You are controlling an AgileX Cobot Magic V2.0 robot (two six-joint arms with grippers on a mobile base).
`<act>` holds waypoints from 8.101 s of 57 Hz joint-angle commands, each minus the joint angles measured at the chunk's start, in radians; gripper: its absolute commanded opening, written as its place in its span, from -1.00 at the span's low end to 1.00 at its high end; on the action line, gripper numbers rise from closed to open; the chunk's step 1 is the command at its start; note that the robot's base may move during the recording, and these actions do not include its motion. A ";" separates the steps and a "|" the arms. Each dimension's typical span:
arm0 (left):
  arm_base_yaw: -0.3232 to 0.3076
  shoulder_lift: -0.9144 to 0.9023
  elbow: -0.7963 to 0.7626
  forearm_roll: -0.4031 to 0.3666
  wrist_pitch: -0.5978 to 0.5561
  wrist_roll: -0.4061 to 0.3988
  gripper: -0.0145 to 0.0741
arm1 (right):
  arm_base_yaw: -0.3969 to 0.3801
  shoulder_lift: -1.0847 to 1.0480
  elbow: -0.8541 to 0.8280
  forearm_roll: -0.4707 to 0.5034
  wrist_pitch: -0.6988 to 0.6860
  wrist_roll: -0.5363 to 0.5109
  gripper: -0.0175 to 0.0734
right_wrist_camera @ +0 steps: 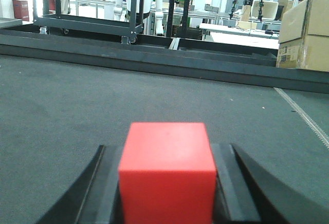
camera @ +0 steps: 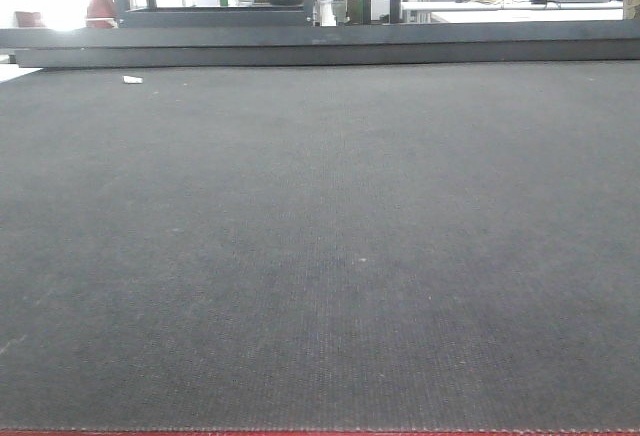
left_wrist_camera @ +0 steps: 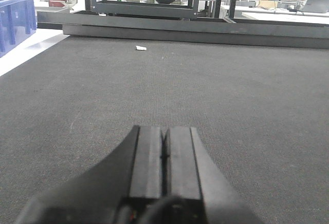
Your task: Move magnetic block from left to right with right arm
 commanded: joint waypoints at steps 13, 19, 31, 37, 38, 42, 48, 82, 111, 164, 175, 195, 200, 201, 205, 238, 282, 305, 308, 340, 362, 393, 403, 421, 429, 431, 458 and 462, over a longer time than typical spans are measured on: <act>-0.005 -0.012 0.008 -0.003 -0.083 -0.007 -0.96 | -0.005 0.012 -0.028 -0.011 -0.083 -0.009 -0.07; -0.005 -0.012 0.008 -0.003 -0.083 -0.007 -0.96 | -0.005 0.012 -0.028 -0.011 -0.083 -0.009 -0.07; -0.005 -0.012 0.008 -0.003 -0.083 -0.007 -0.96 | -0.005 0.012 -0.028 -0.011 -0.083 -0.009 -0.07; -0.005 -0.012 0.008 -0.003 -0.083 -0.007 -0.96 | -0.005 0.012 -0.028 -0.011 -0.083 -0.009 -0.07; -0.005 -0.012 0.008 -0.003 -0.083 -0.007 -0.96 | -0.005 0.012 -0.028 -0.011 -0.083 -0.009 -0.07; -0.005 -0.012 0.008 -0.003 -0.083 -0.007 -0.96 | -0.005 0.012 -0.028 -0.011 -0.083 -0.009 -0.07; -0.005 -0.012 0.008 -0.003 -0.083 -0.007 -0.96 | -0.005 0.012 -0.028 -0.011 -0.083 -0.009 -0.07; -0.005 -0.012 0.008 -0.003 -0.083 -0.007 -0.96 | -0.005 0.012 -0.028 -0.011 -0.083 -0.009 -0.07; -0.005 -0.012 0.008 -0.003 -0.083 -0.007 -0.96 | -0.005 0.012 -0.028 -0.011 -0.083 -0.009 -0.07; -0.005 -0.012 0.008 -0.003 -0.083 -0.007 -0.96 | -0.005 0.012 -0.028 -0.011 -0.083 -0.009 -0.07; -0.005 -0.012 0.008 -0.003 -0.083 -0.007 -0.96 | -0.005 0.012 -0.028 -0.011 -0.083 -0.009 -0.07; -0.005 -0.012 0.008 -0.003 -0.083 -0.007 -0.96 | -0.005 0.012 -0.028 -0.011 -0.083 -0.009 -0.07; -0.005 -0.012 0.008 -0.003 -0.083 -0.007 -0.96 | -0.005 0.012 -0.028 -0.011 -0.083 -0.009 -0.07; -0.005 -0.012 0.008 -0.003 -0.083 -0.007 -0.96 | -0.005 0.012 -0.028 -0.011 -0.083 -0.009 -0.07; -0.005 -0.012 0.008 -0.003 -0.083 -0.007 -0.96 | -0.005 0.012 -0.028 -0.011 -0.083 -0.009 -0.07; -0.005 -0.012 0.008 -0.003 -0.083 -0.007 -0.96 | -0.005 0.012 -0.028 -0.011 -0.083 -0.009 -0.07; -0.005 -0.011 0.008 -0.003 -0.083 -0.007 -0.96 | -0.005 0.012 -0.028 -0.011 -0.083 -0.009 -0.07; -0.005 -0.011 0.008 -0.003 -0.083 -0.007 -0.96 | -0.005 0.012 -0.028 -0.011 -0.083 -0.009 -0.07; -0.005 -0.011 0.008 -0.003 -0.083 -0.007 -0.96 | -0.005 0.012 -0.028 -0.011 -0.083 -0.009 -0.07; -0.005 -0.011 0.008 -0.003 -0.083 -0.007 -0.96 | -0.005 0.012 -0.028 -0.011 -0.083 -0.009 -0.07; -0.005 -0.011 0.008 -0.003 -0.083 -0.007 -0.96 | -0.005 0.012 -0.028 -0.011 -0.083 -0.009 -0.07; -0.005 -0.011 0.008 -0.003 -0.083 -0.007 -0.96 | -0.005 0.012 -0.028 -0.011 -0.079 -0.009 -0.07; -0.005 -0.011 0.008 -0.003 -0.083 -0.007 -0.96 | -0.005 0.012 -0.028 -0.011 -0.079 -0.009 -0.07; -0.005 -0.011 0.008 -0.003 -0.083 -0.007 -0.96 | -0.005 0.012 -0.028 -0.011 -0.079 -0.009 -0.07; -0.005 -0.011 0.008 -0.003 -0.083 -0.007 -0.96 | -0.005 0.012 -0.028 -0.011 -0.079 -0.009 -0.07; -0.005 -0.011 0.008 -0.003 -0.083 -0.007 -0.96 | -0.005 0.012 -0.028 -0.011 -0.079 -0.009 -0.07; -0.005 -0.011 0.008 -0.003 -0.083 -0.007 -0.96 | -0.005 0.012 -0.028 -0.011 -0.079 -0.009 -0.07; -0.005 -0.011 0.008 -0.003 -0.083 -0.007 -0.96 | -0.005 0.012 -0.028 -0.011 -0.079 -0.009 -0.07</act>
